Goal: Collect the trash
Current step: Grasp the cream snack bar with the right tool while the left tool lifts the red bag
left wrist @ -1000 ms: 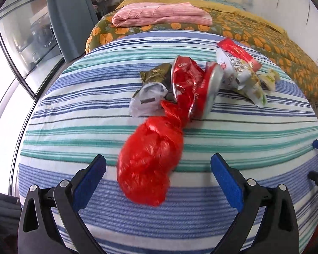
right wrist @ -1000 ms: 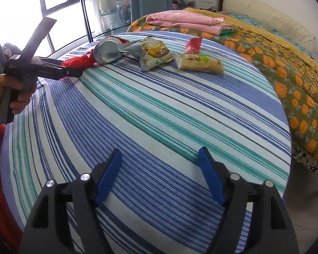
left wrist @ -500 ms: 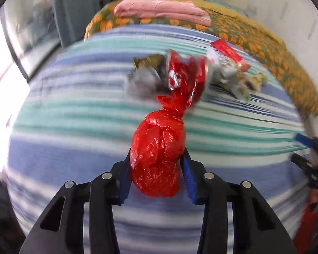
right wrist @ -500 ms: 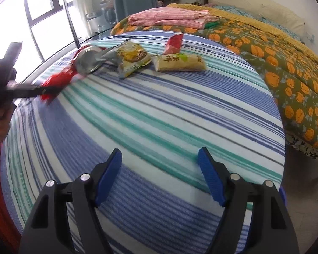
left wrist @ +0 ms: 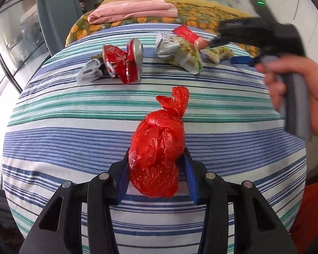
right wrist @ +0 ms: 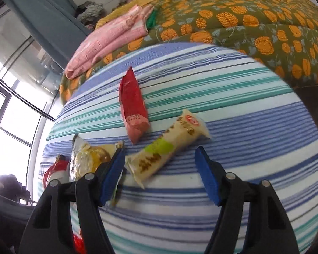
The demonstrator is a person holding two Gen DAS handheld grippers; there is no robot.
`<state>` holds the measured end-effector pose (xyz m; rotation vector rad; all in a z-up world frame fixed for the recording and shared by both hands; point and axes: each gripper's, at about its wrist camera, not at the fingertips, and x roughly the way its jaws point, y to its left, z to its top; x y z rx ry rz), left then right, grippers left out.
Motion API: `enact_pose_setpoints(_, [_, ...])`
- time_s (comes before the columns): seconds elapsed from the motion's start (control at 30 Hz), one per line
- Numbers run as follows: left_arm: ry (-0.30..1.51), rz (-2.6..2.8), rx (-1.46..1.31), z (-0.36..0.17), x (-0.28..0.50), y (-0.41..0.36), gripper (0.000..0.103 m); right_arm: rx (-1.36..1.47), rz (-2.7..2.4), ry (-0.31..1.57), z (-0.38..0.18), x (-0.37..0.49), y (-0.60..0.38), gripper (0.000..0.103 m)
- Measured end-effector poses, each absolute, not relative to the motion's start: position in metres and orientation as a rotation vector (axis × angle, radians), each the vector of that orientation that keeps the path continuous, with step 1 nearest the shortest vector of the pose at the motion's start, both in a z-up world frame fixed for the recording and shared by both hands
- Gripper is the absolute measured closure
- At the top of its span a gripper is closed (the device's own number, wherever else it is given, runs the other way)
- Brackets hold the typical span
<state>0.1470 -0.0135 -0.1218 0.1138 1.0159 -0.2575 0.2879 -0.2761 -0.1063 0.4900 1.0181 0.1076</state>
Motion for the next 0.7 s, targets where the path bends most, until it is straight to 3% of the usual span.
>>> enact_pose_setpoints(0.1, [1.018,-0.285,0.119,-0.122,0.147,-0.017,0.043,0.436,0.066,1.005,-0.105,0.292,-0.268,0.035])
enact_pose_setpoints(0.23, [1.004,-0.315,0.133,-0.118,0.144,-0.019,0.026,0.365,0.09,1.013,-0.105,0.283,-0.274,0.069])
enact_pose_setpoints(0.33, [0.988,-0.319,0.126,-0.113,0.143,-0.014,0.017,0.28,0.137,1.002,-0.099,0.27,-0.279,0.082])
enact_pose_setpoints(0.7, [0.993,-0.332,0.02,-0.109,0.155,0.016,0.012,-0.08,0.561,1.085,-0.072,0.178,-0.27,0.083])
